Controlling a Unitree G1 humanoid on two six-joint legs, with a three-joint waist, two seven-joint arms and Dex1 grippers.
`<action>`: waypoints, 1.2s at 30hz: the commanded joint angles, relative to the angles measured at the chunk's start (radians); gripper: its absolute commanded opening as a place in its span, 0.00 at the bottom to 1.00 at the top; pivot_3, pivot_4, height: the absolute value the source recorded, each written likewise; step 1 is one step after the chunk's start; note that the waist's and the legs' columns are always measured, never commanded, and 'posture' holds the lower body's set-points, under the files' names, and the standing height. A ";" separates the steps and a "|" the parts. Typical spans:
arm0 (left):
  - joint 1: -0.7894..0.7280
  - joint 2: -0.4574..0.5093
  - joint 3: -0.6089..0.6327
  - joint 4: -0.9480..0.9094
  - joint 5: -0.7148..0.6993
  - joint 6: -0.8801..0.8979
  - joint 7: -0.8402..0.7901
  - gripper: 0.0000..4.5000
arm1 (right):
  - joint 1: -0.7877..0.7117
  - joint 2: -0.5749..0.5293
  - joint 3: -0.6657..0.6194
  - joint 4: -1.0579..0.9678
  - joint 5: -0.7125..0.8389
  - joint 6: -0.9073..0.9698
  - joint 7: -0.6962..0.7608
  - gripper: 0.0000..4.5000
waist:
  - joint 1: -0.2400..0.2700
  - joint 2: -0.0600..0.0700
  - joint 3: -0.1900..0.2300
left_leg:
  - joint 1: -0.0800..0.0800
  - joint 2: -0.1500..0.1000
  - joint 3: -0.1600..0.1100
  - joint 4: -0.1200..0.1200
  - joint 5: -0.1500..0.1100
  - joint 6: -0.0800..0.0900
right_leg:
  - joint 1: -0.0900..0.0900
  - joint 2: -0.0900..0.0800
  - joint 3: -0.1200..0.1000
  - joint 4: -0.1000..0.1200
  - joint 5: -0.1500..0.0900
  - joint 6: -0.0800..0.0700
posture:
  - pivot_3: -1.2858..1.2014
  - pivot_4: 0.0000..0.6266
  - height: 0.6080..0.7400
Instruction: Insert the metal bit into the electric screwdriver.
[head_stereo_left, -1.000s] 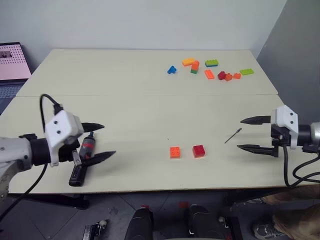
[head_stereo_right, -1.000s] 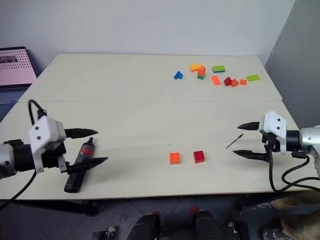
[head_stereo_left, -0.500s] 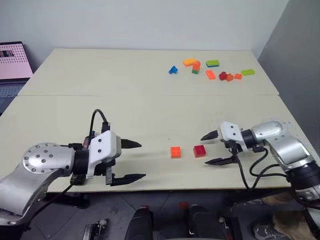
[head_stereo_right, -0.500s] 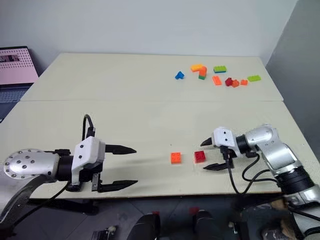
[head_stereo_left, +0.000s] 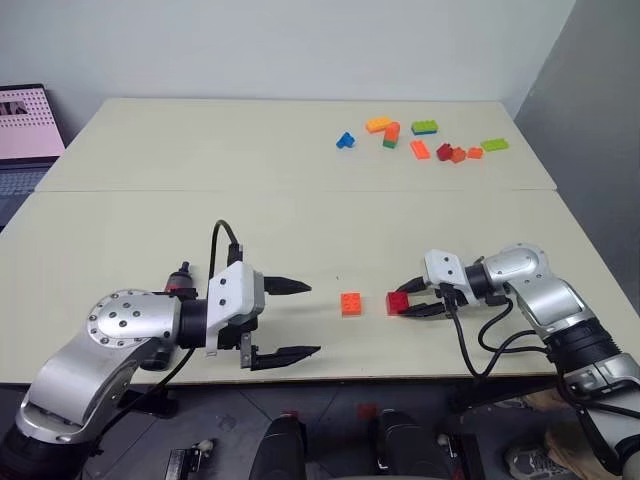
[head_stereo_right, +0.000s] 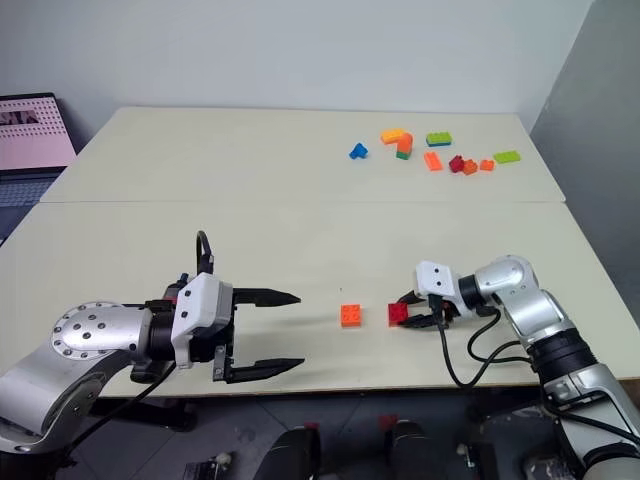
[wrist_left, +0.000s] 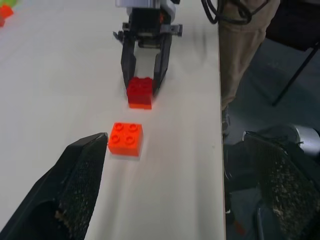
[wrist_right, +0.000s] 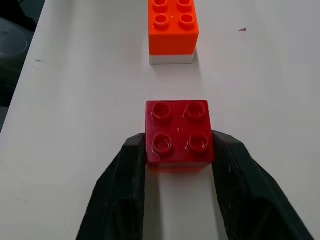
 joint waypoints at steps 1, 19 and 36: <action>-0.017 -0.047 -0.011 0.032 0.011 -0.062 0.005 1.00 | 0.035 -0.019 -0.109 -0.094 0.053 0.031 -0.062 0.33 | 0.000 0.000 0.000 | 0.000 0.000 0.000 0.000 0.000 0.000 | 0.000 0.000 0.000 0.000 0.000 0.000 | 0.52 0.24 1.00; -0.193 -0.288 -0.199 0.175 0.123 -0.264 -0.008 1.00 | 0.240 0.032 -0.643 -0.010 -0.009 0.249 -0.909 0.33 | -0.008 0.001 -0.001 | 0.002 0.000 0.000 0.002 0.000 0.001 | 0.003 0.002 0.003 -0.001 0.003 0.002 | 0.52 0.24 1.00; -0.136 -0.183 -0.150 0.137 0.174 -0.221 0.022 1.00 | 0.261 -0.023 -0.705 -0.080 0.121 0.318 -0.840 0.95 | -0.003 0.003 -0.001 | 0.000 -0.001 0.000 0.001 0.000 0.001 | 0.003 0.002 0.003 -0.002 0.003 0.003 | 0.52 0.24 1.00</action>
